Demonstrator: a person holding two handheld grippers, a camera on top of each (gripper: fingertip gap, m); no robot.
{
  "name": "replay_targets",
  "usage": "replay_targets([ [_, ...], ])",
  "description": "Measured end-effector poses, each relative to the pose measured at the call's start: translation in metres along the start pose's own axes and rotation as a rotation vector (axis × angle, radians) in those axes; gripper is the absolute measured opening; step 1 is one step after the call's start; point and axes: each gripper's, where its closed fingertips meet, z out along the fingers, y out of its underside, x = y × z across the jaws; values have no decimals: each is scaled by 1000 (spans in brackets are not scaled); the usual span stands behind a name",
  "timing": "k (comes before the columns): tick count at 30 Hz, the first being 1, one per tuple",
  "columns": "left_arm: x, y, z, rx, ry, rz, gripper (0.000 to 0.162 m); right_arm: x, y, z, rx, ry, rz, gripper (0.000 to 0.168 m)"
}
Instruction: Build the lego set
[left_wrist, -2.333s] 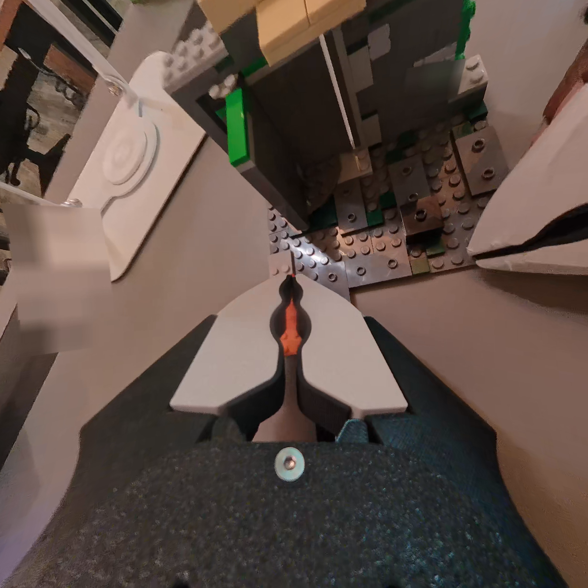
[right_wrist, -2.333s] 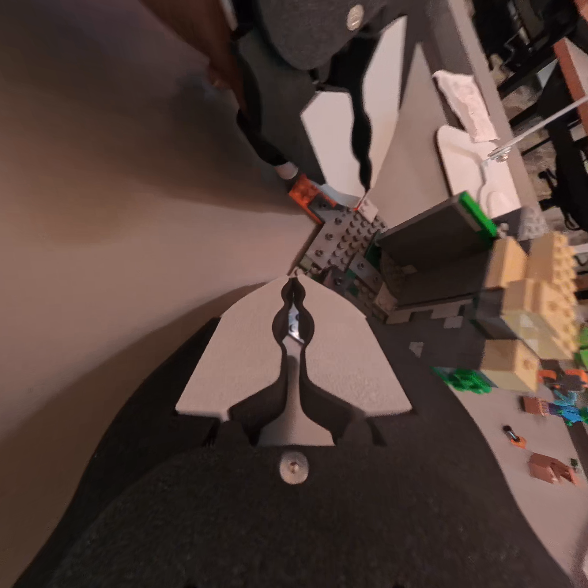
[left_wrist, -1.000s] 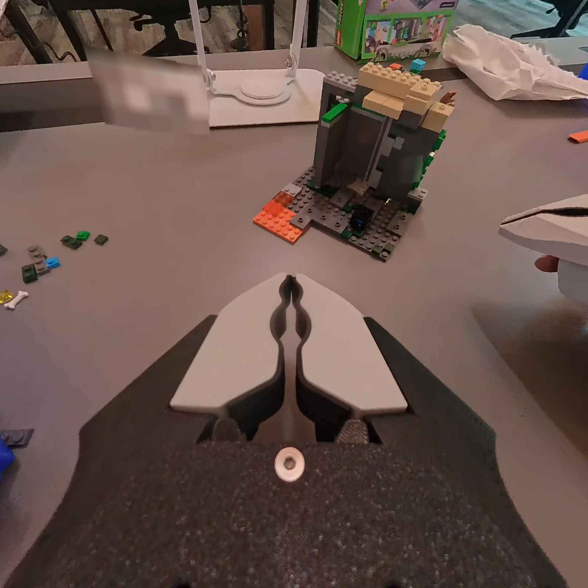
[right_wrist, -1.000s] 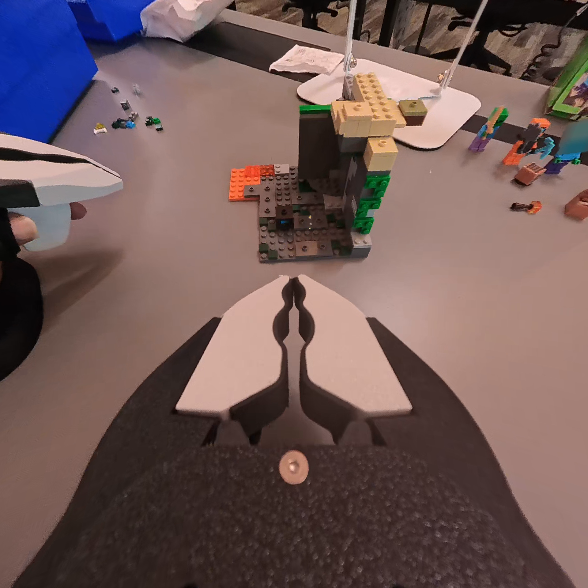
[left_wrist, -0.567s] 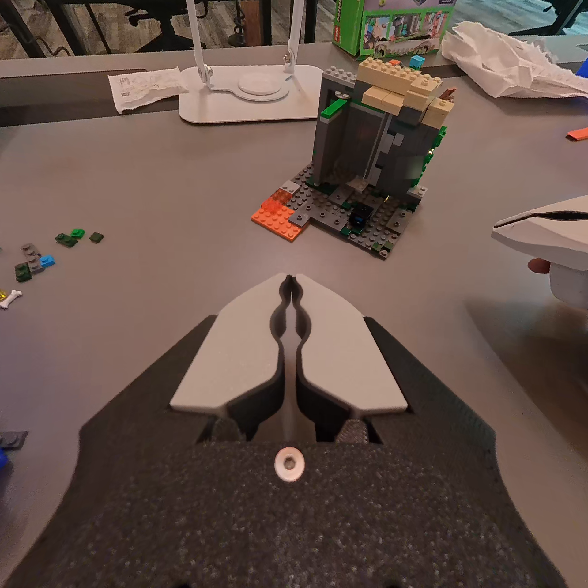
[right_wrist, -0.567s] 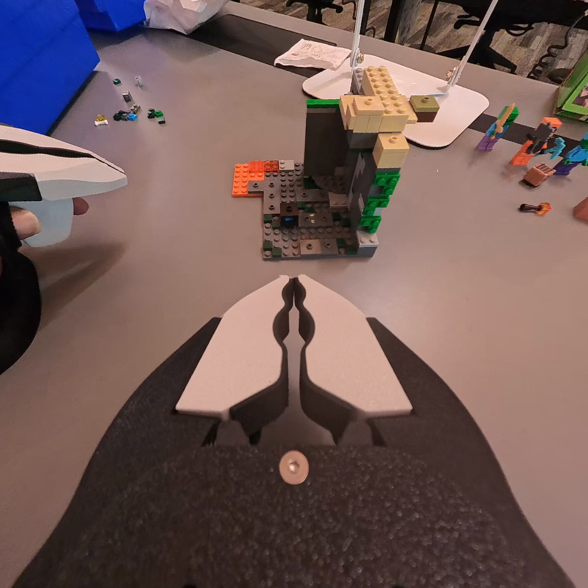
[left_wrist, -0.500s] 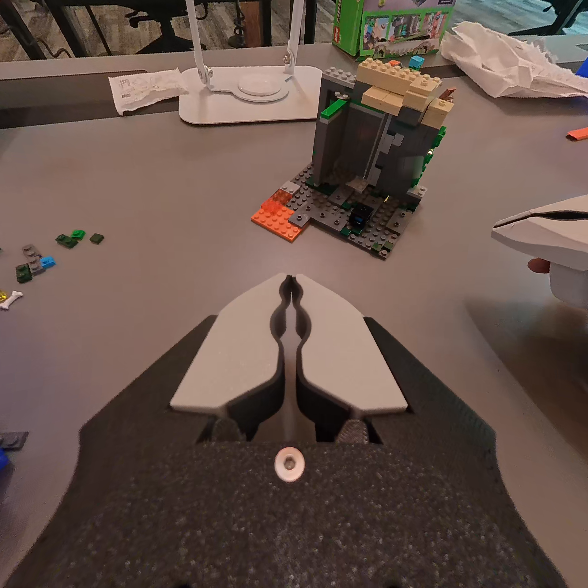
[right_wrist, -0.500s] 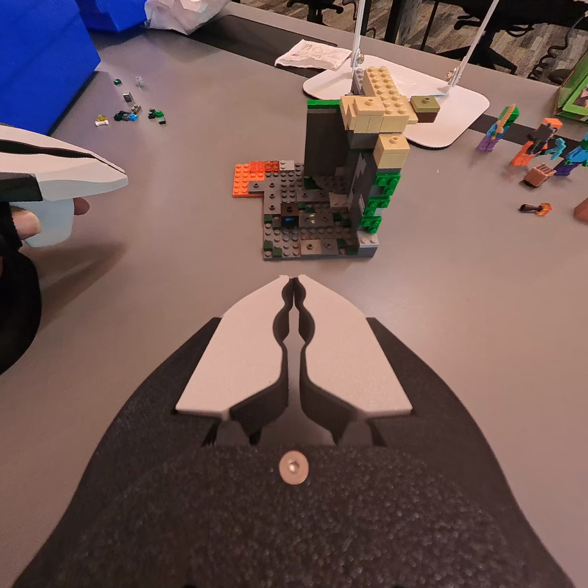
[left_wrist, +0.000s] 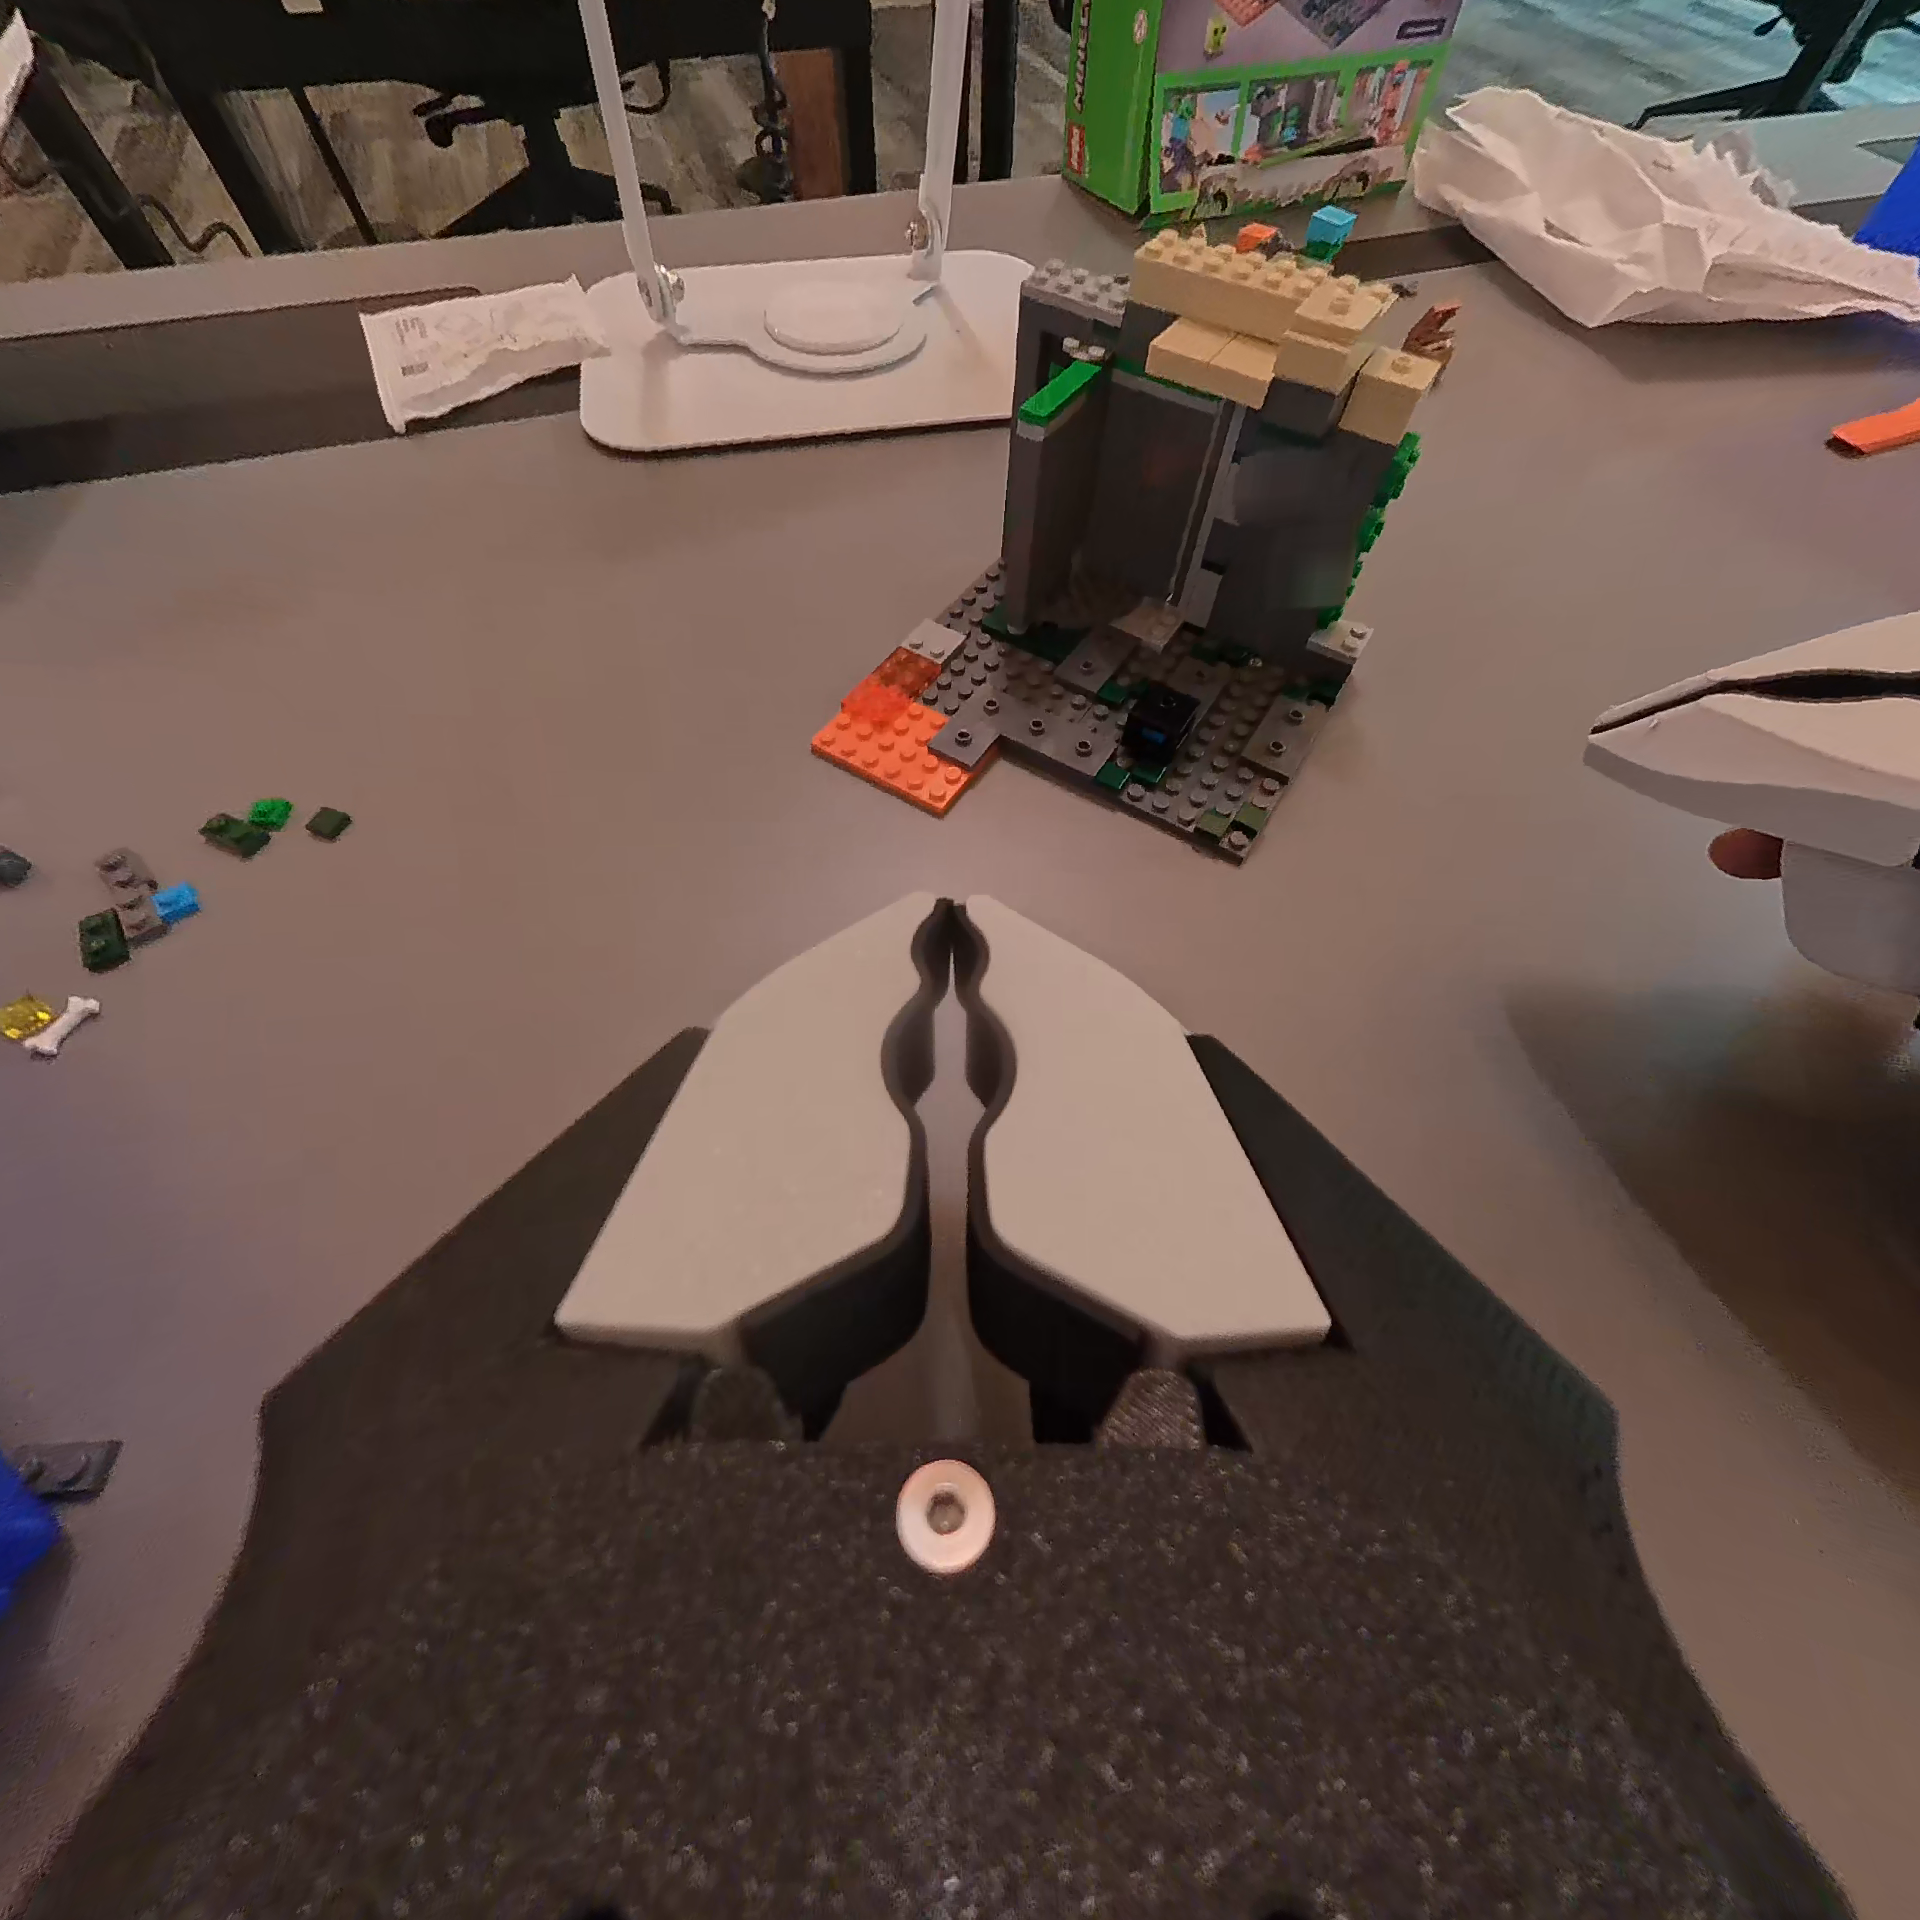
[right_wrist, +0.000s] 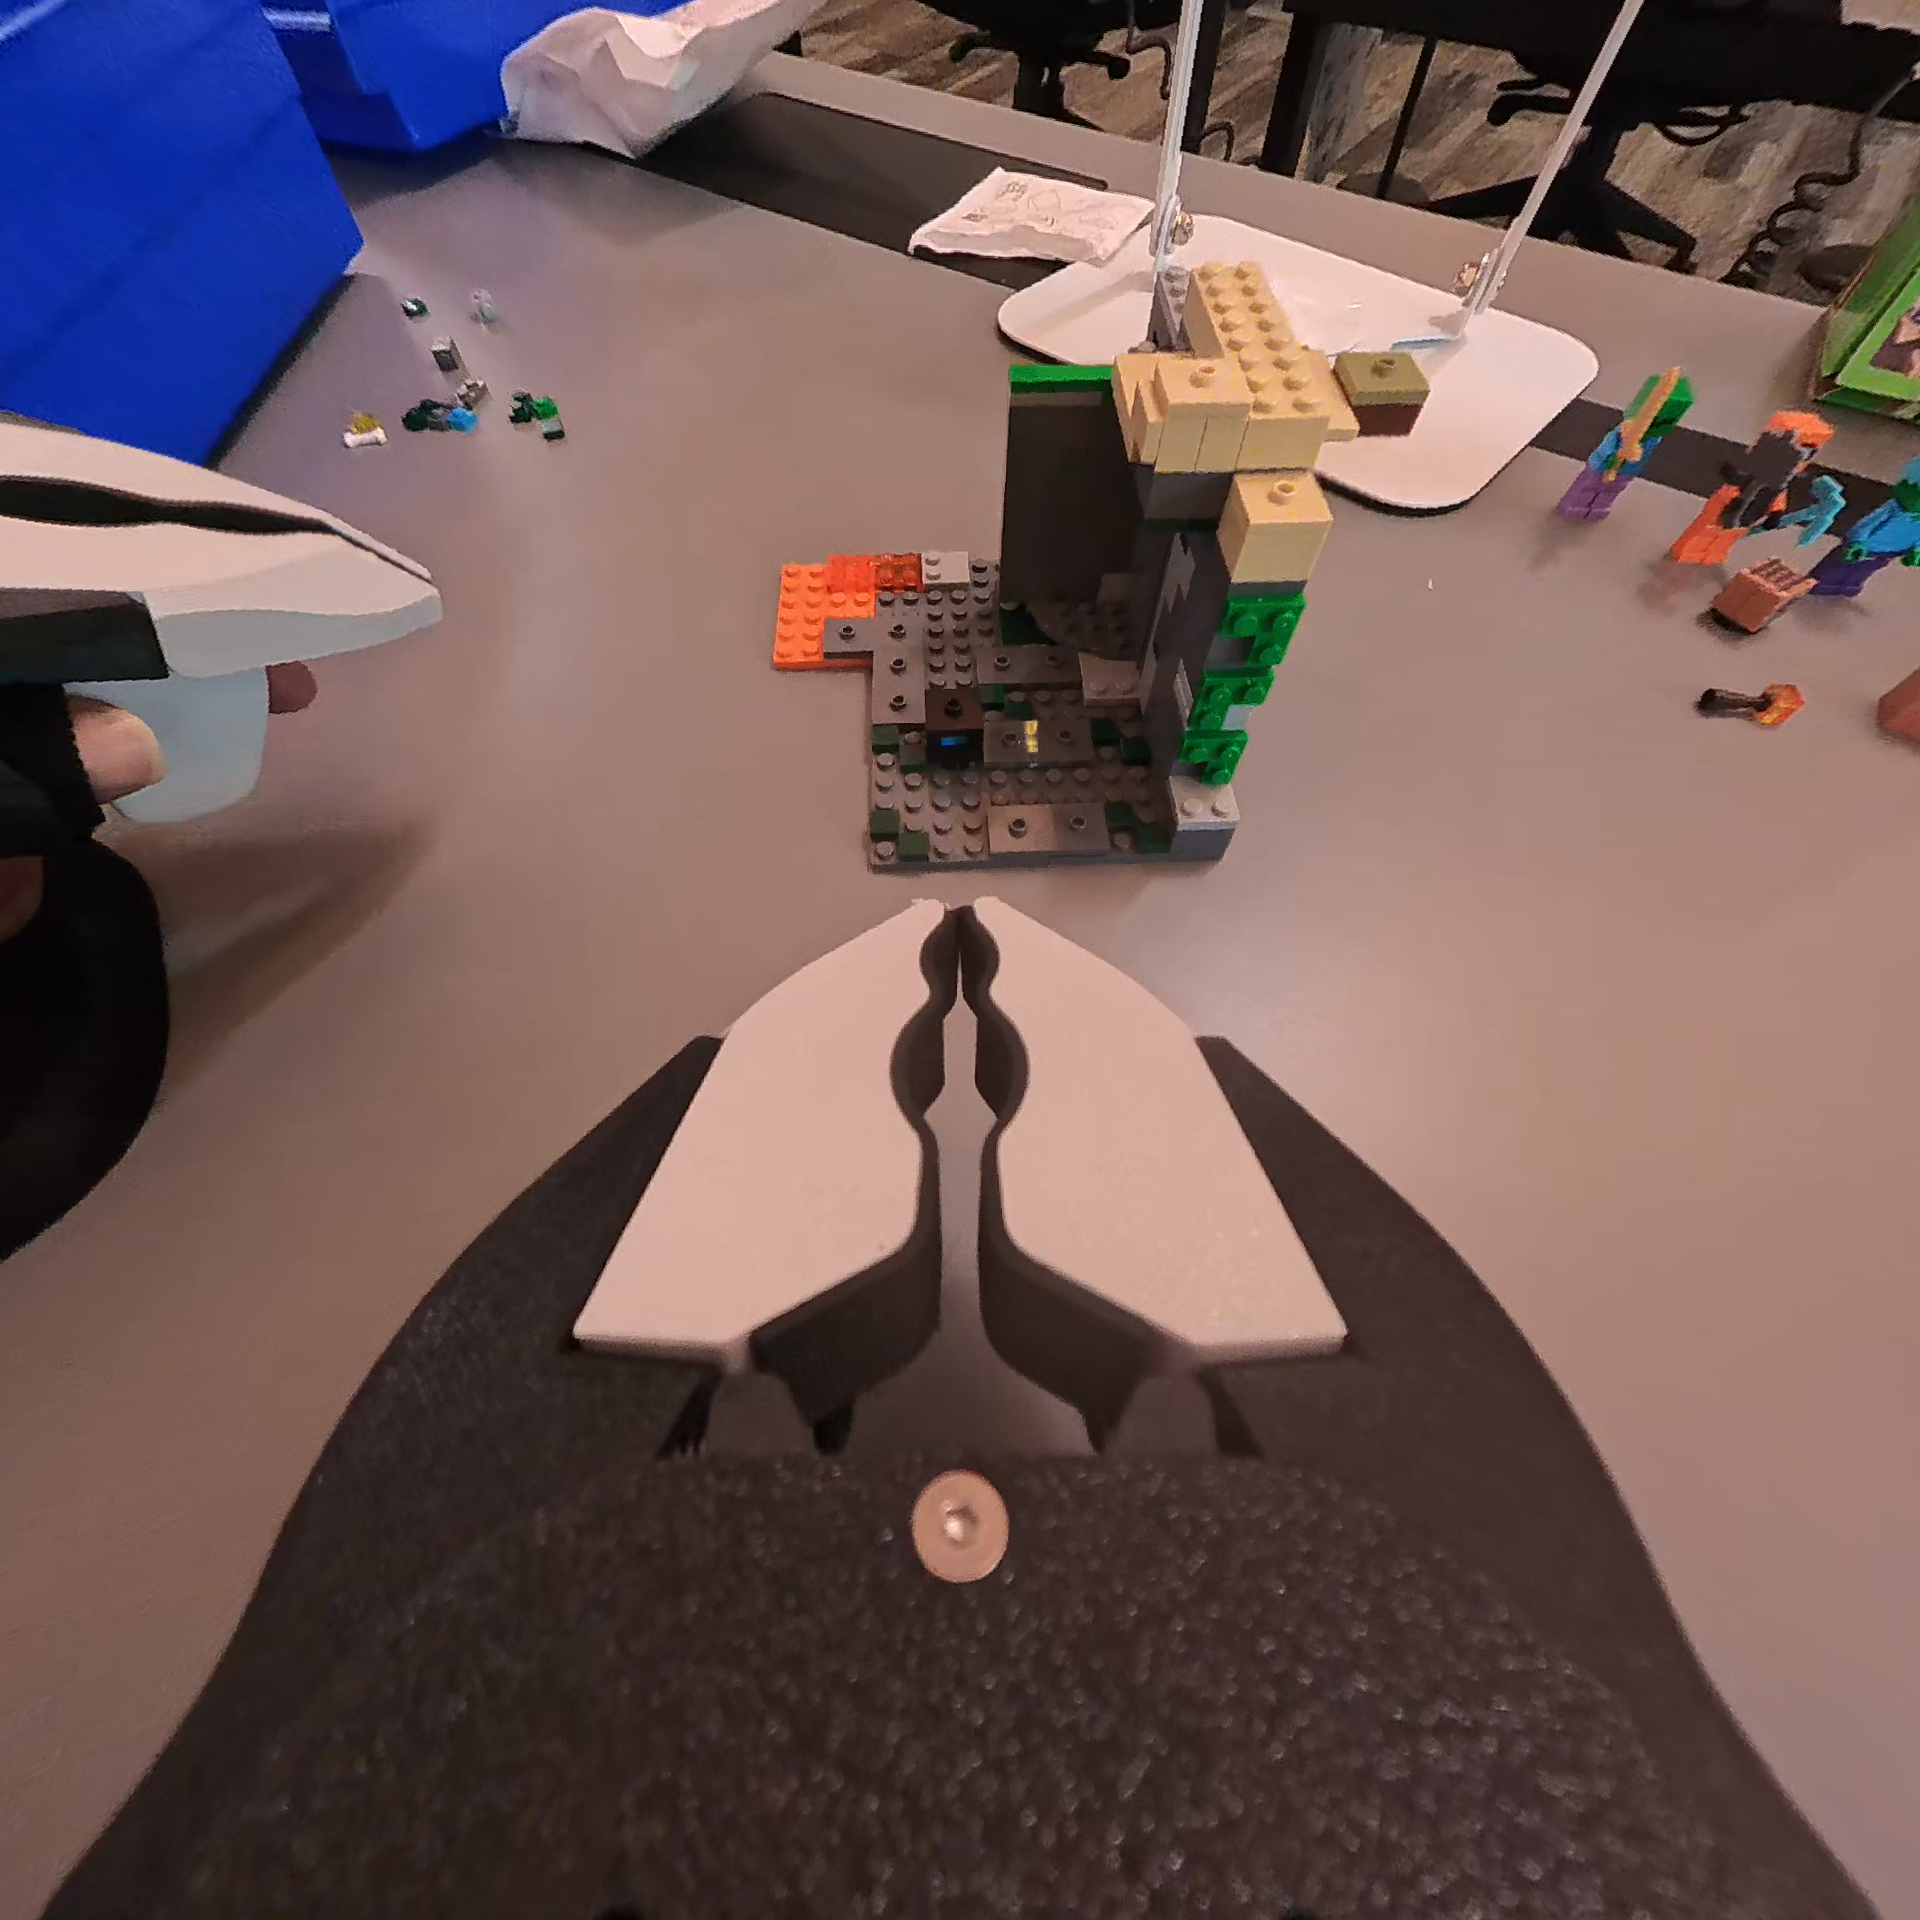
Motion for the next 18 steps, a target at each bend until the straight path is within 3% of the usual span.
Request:
replay_targets([
  [10,9,-39,-1,72,5,94,0,17,-34,-2,56,41,-38,0],
  [18,12,-105,9,181,19,159,0,54,-107,1,183,114,-76,0],
])
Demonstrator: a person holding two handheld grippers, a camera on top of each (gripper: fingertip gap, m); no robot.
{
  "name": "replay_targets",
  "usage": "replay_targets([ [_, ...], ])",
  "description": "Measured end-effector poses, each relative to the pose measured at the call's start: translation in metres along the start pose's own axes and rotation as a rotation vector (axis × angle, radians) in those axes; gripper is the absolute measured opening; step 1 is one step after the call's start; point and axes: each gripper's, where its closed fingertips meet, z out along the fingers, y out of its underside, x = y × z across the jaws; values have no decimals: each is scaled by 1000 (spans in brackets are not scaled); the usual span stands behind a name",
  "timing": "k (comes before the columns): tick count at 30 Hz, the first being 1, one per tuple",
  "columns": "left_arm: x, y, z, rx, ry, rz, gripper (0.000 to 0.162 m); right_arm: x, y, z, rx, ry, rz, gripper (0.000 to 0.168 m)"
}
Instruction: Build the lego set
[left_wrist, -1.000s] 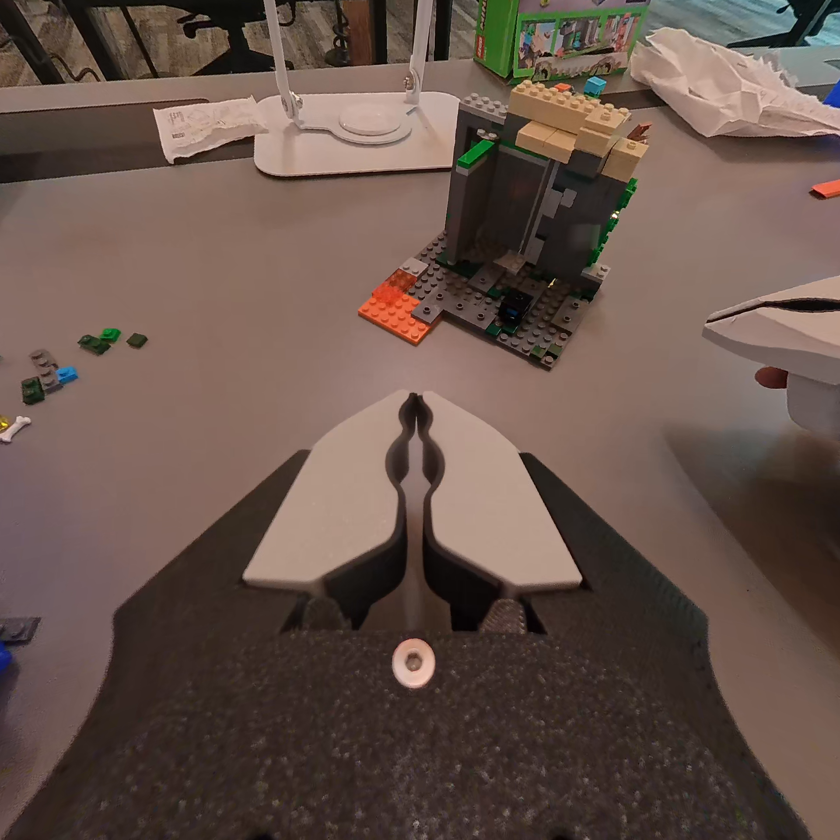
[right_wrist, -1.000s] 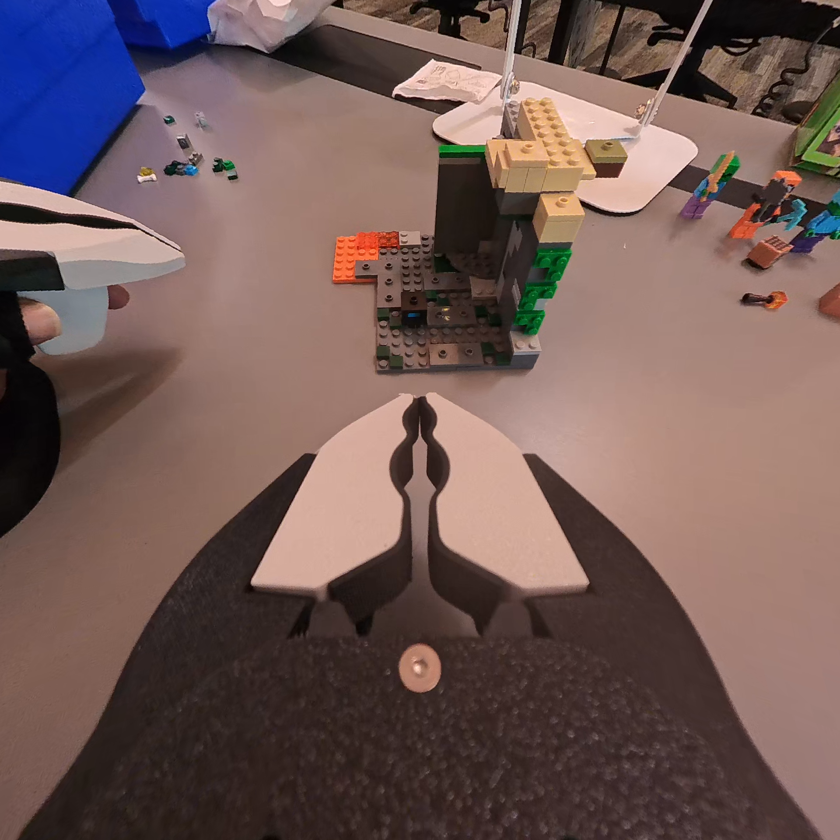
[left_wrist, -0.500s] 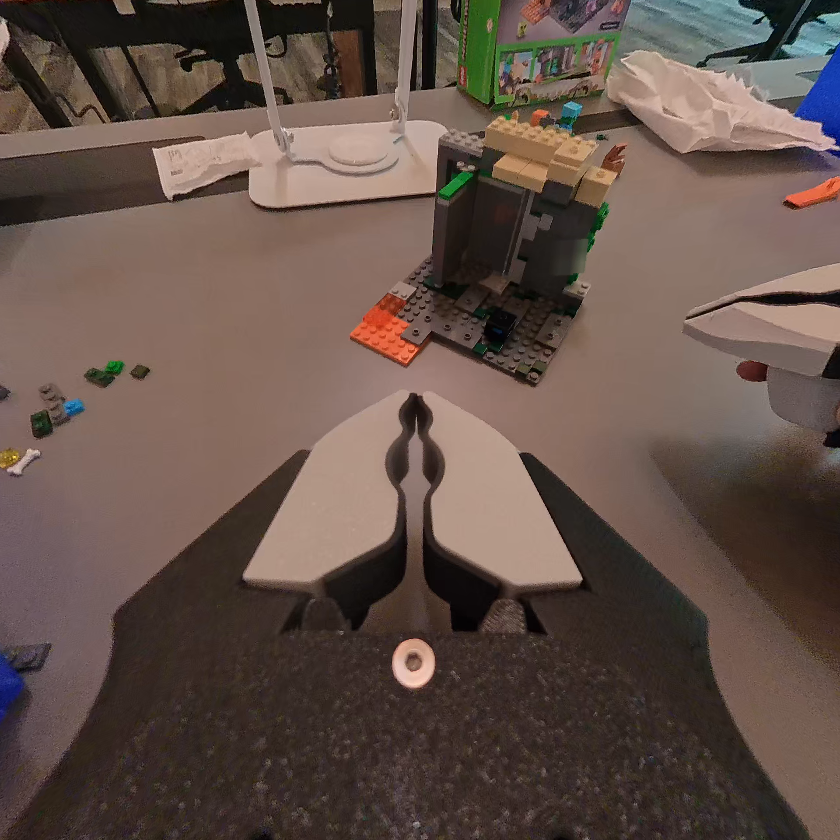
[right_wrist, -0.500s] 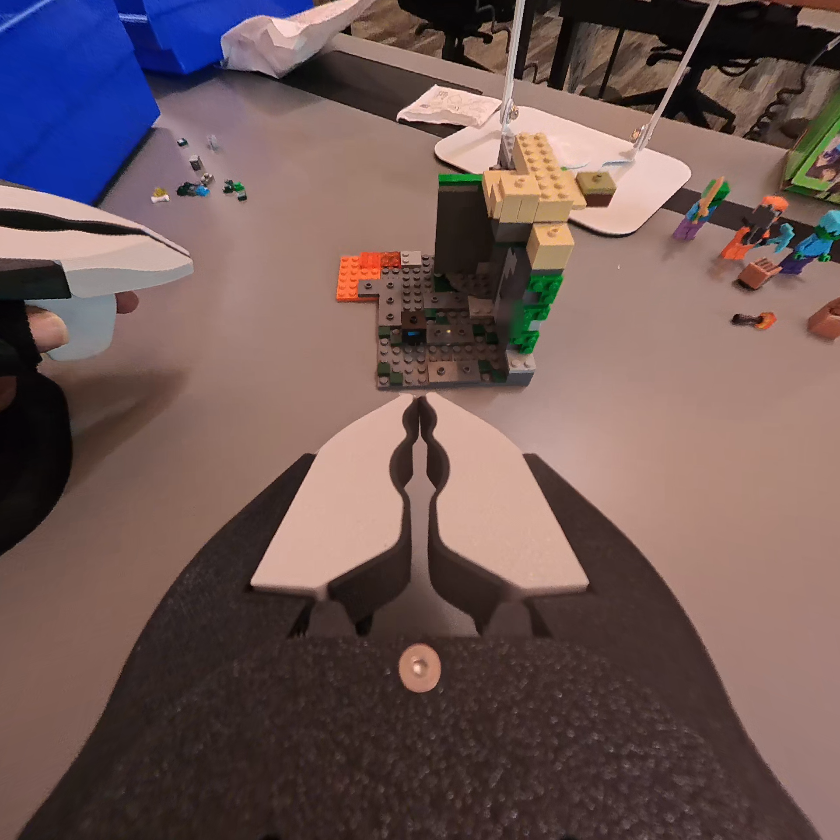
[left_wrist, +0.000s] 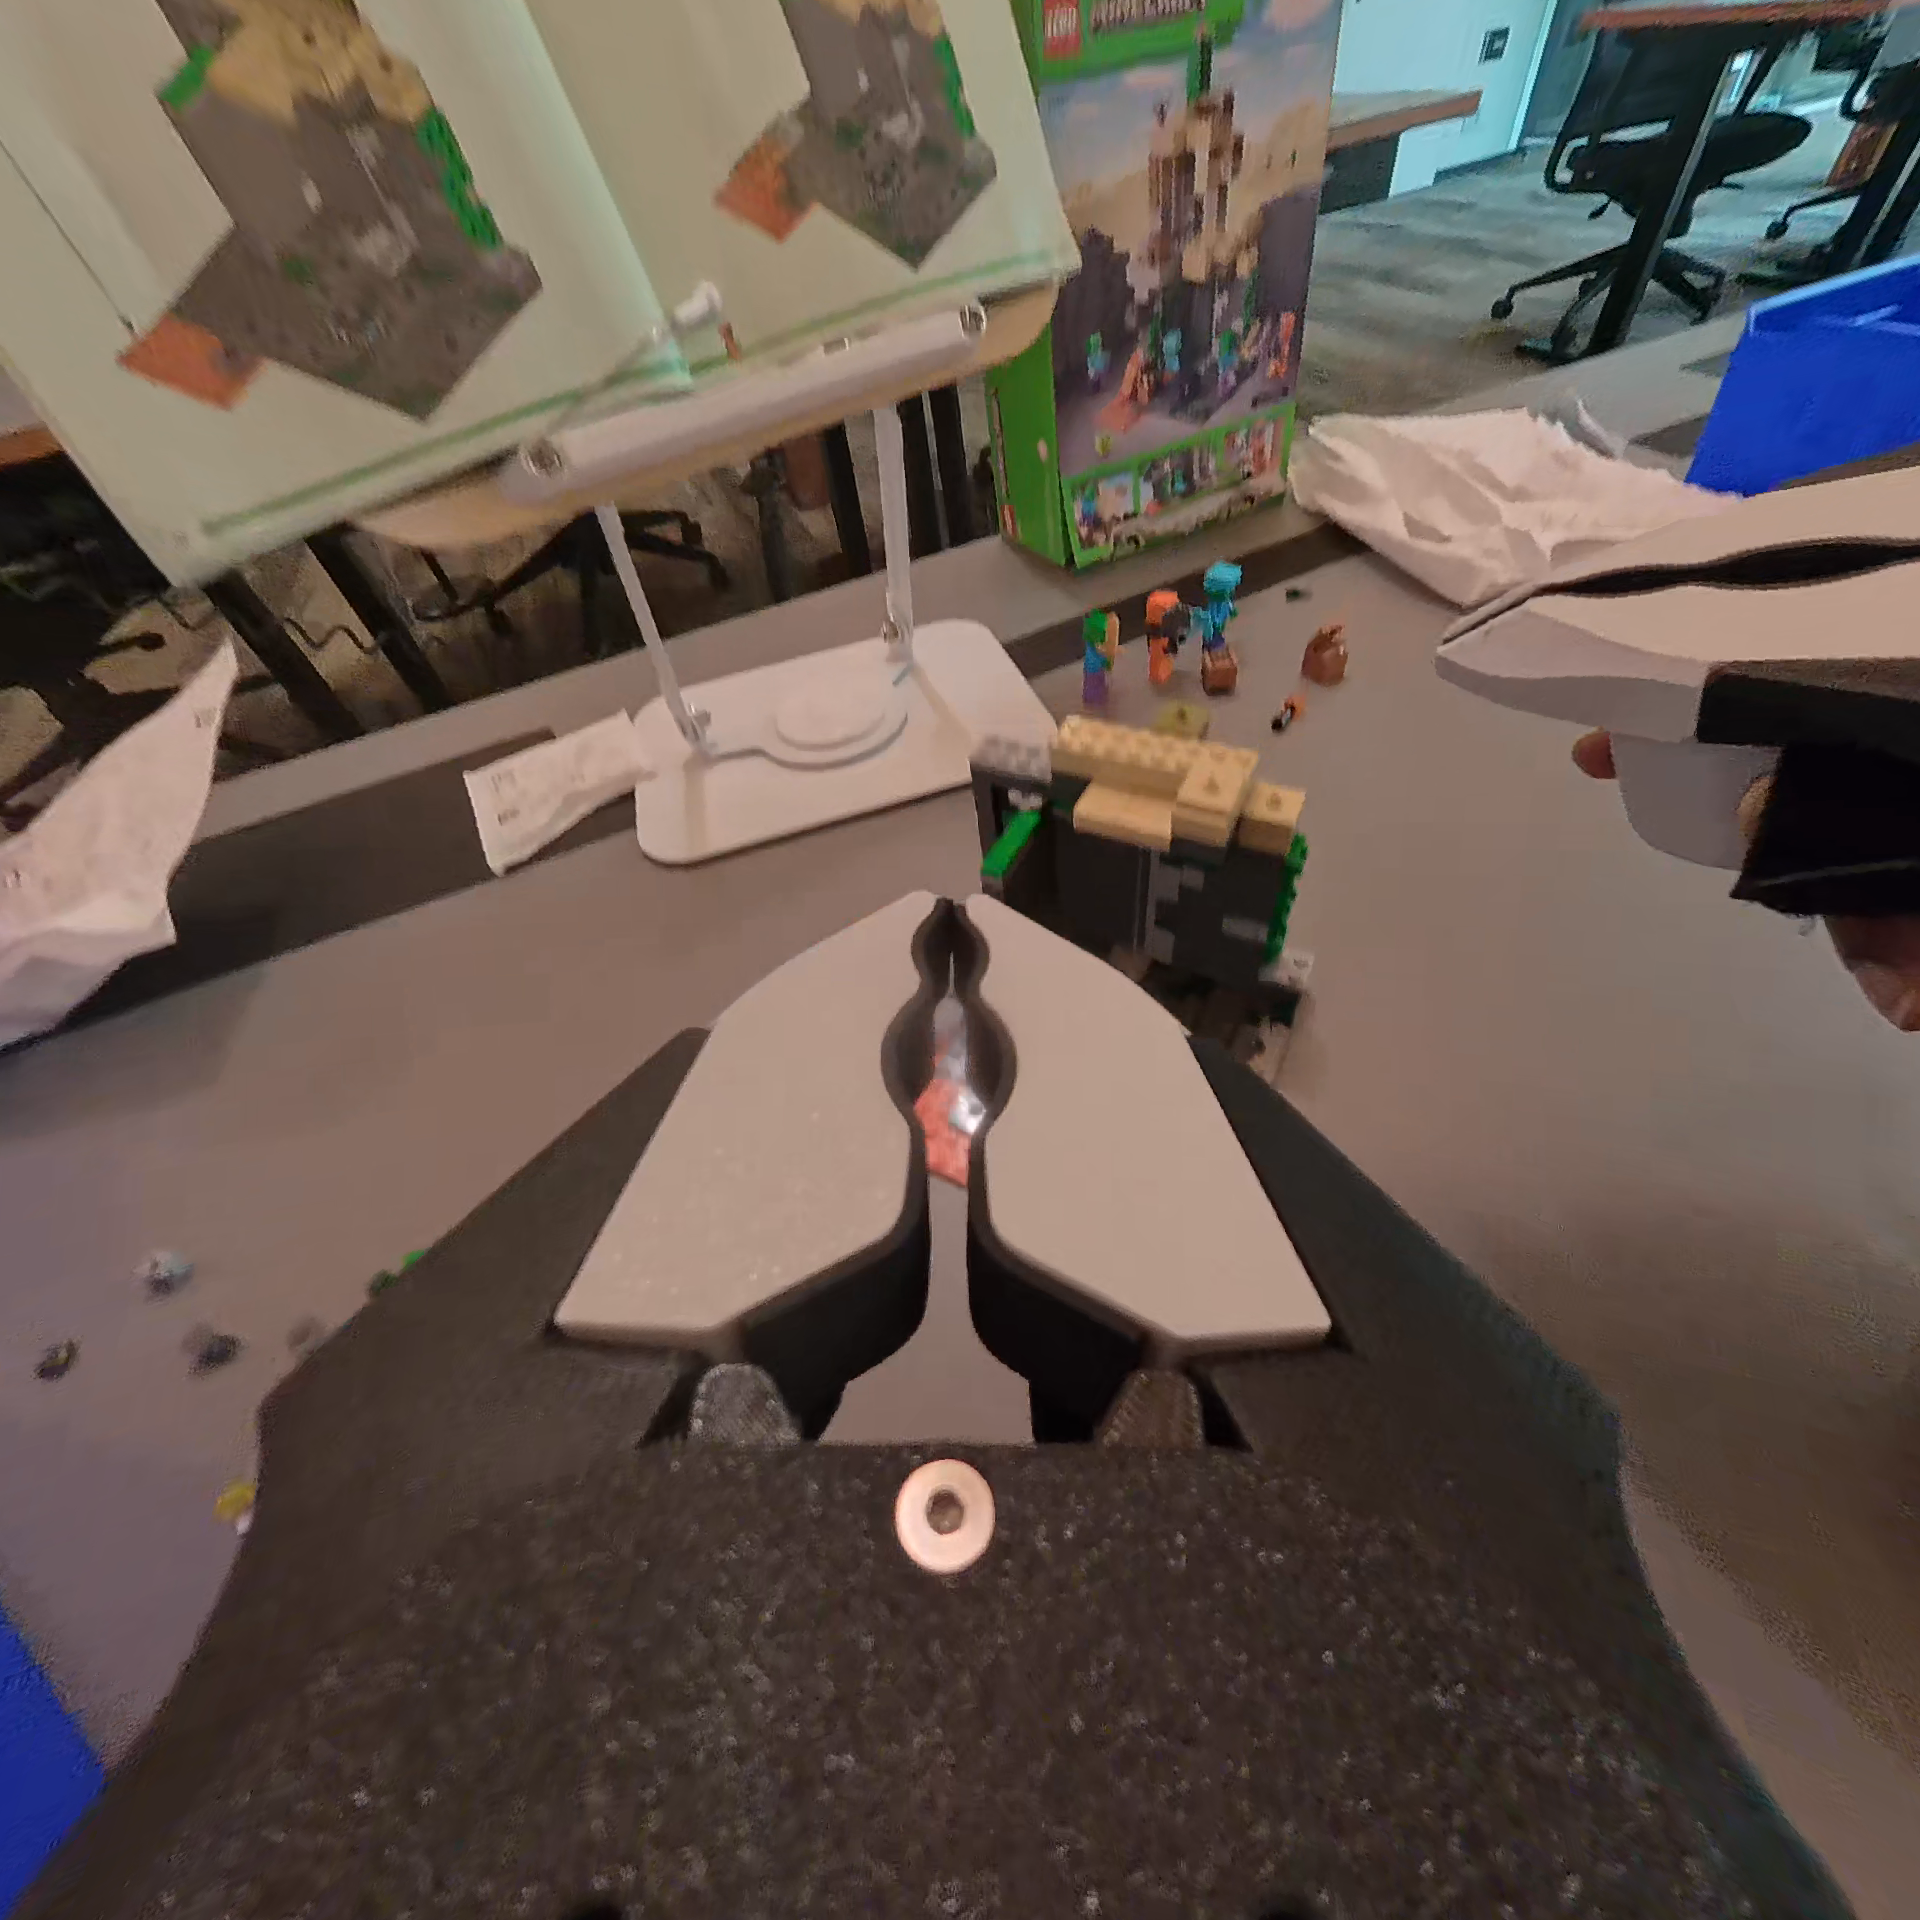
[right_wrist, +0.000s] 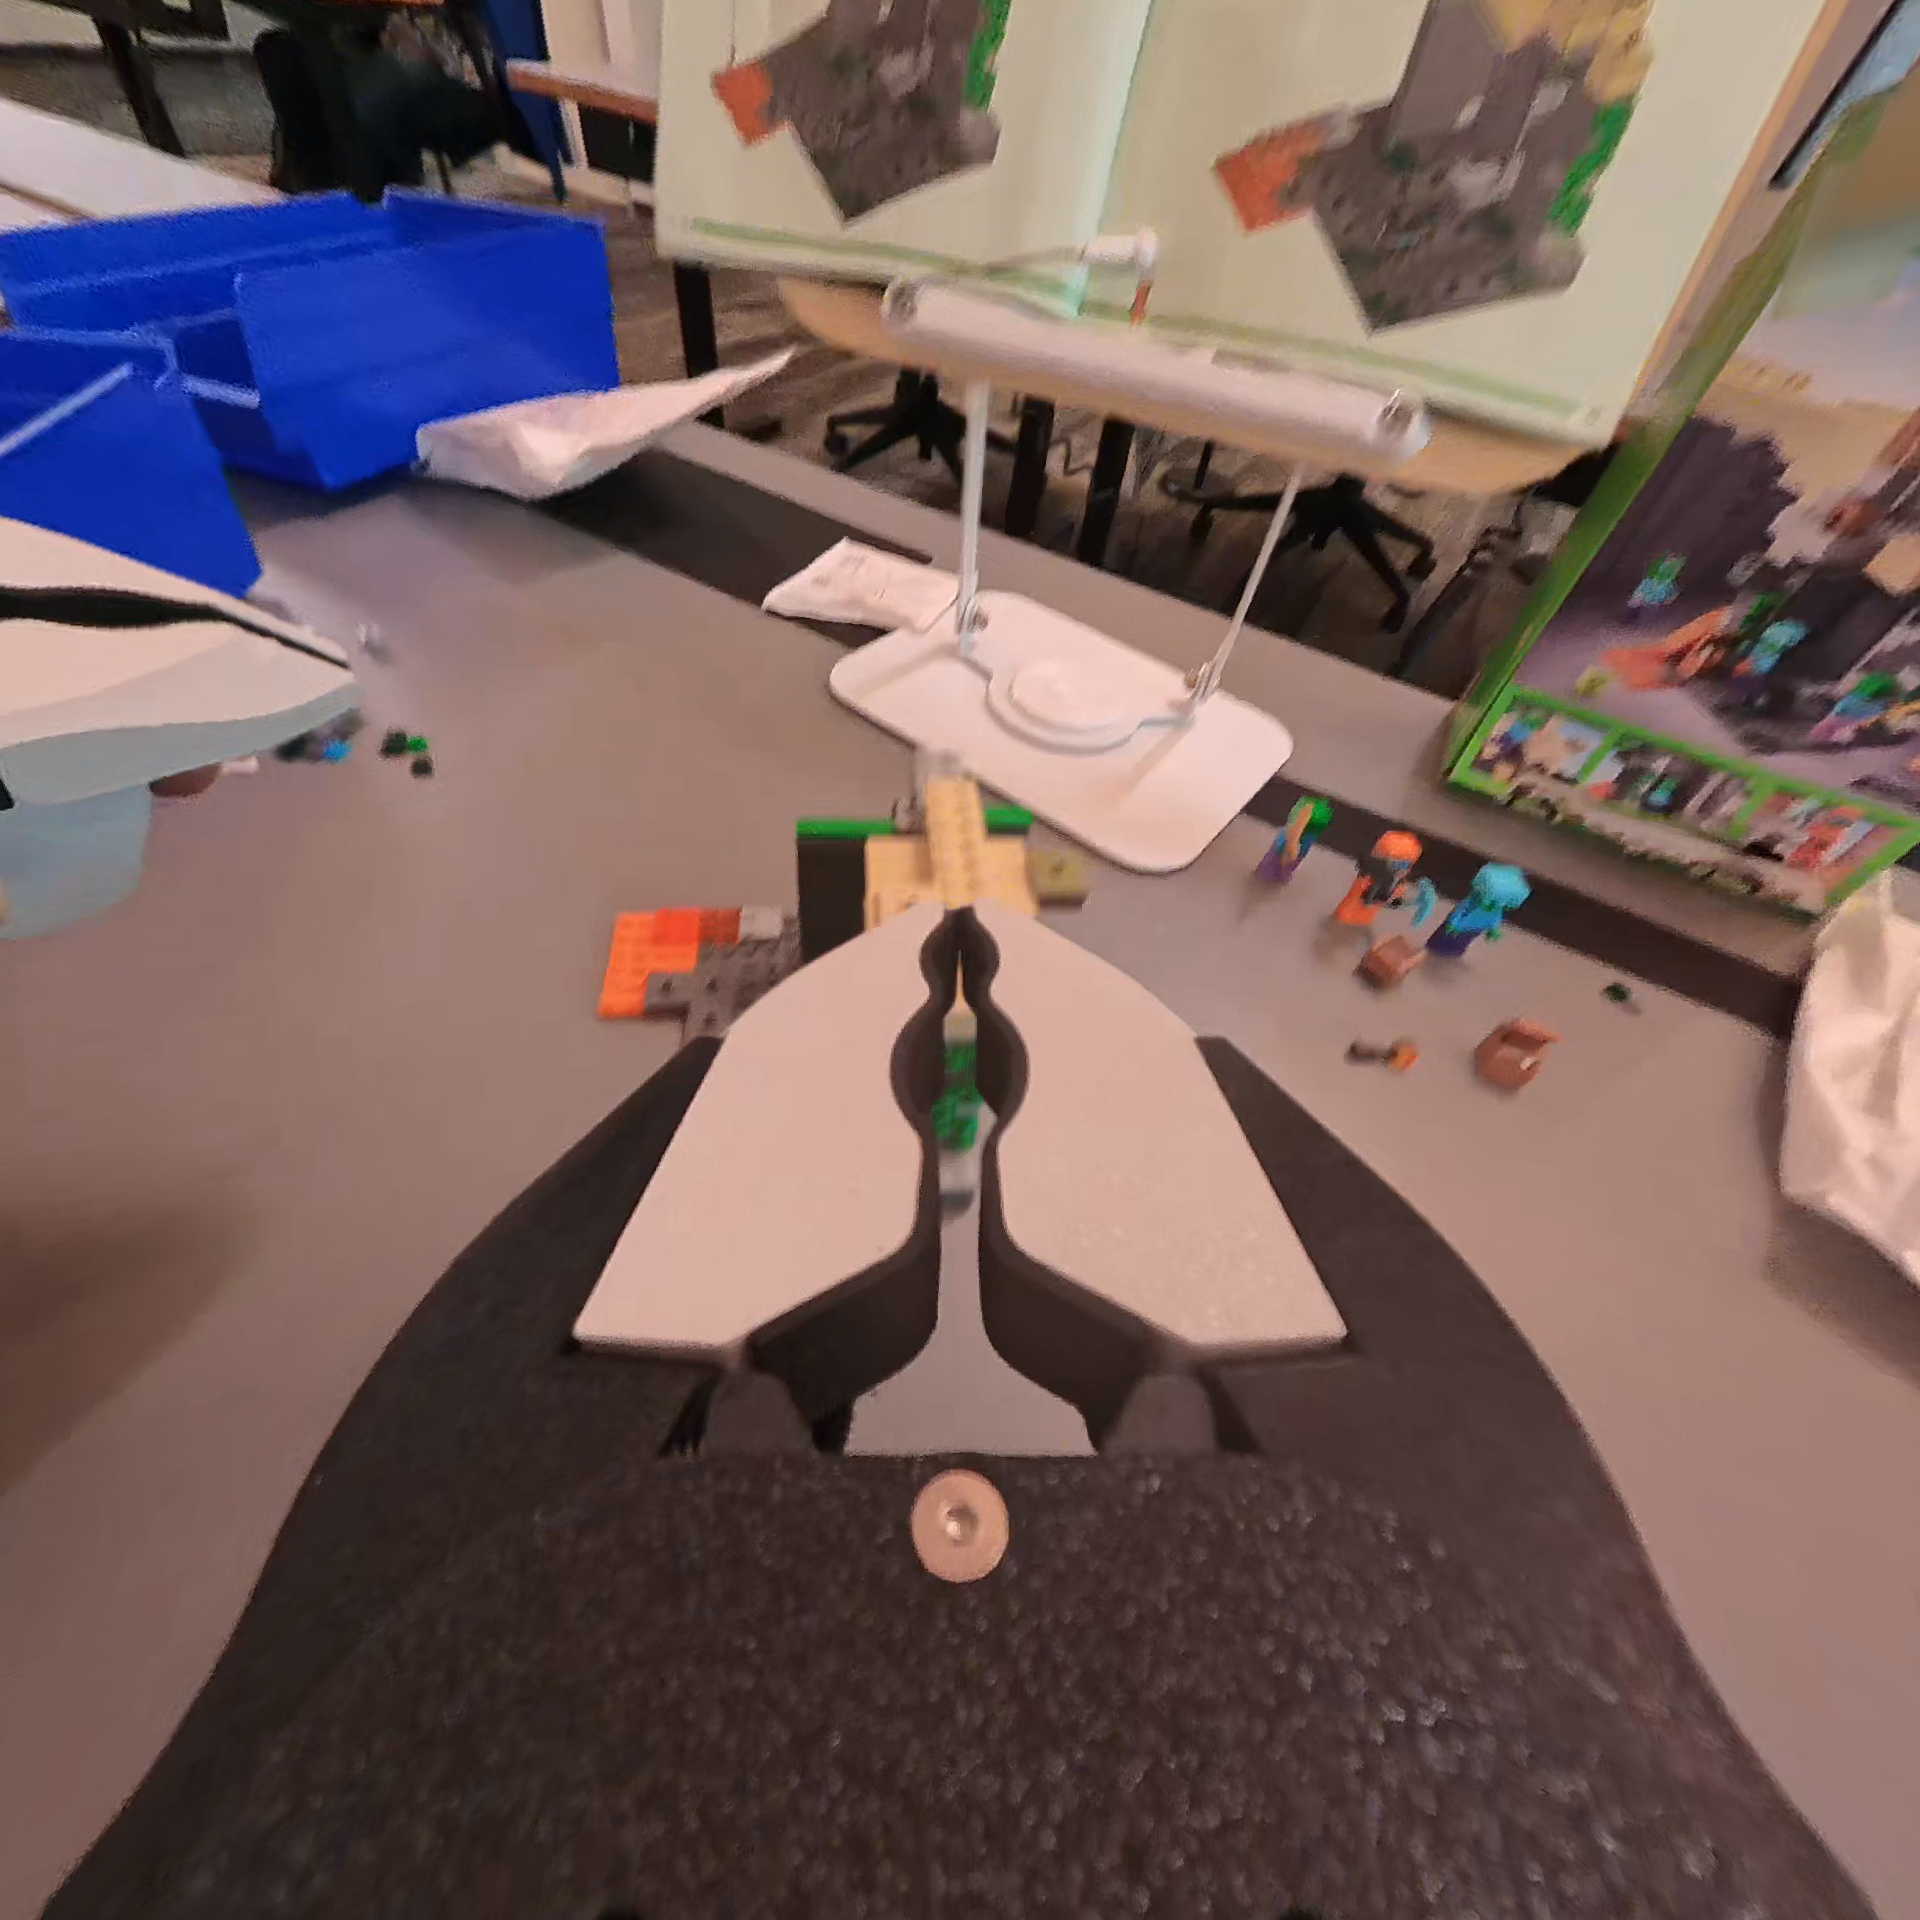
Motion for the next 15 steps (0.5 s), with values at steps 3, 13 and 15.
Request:
replay_targets([
  [3,-6,-28,11,49,-9,0,0,18,-34,11,63,31,-4,0],
  [13,-4,-98,55,169,24,-20,0,64,-118,52,228,110,56,0],
  [15,-2,-109,67,180,27,-7,0,72,-125,59,248,135,63,0],
])
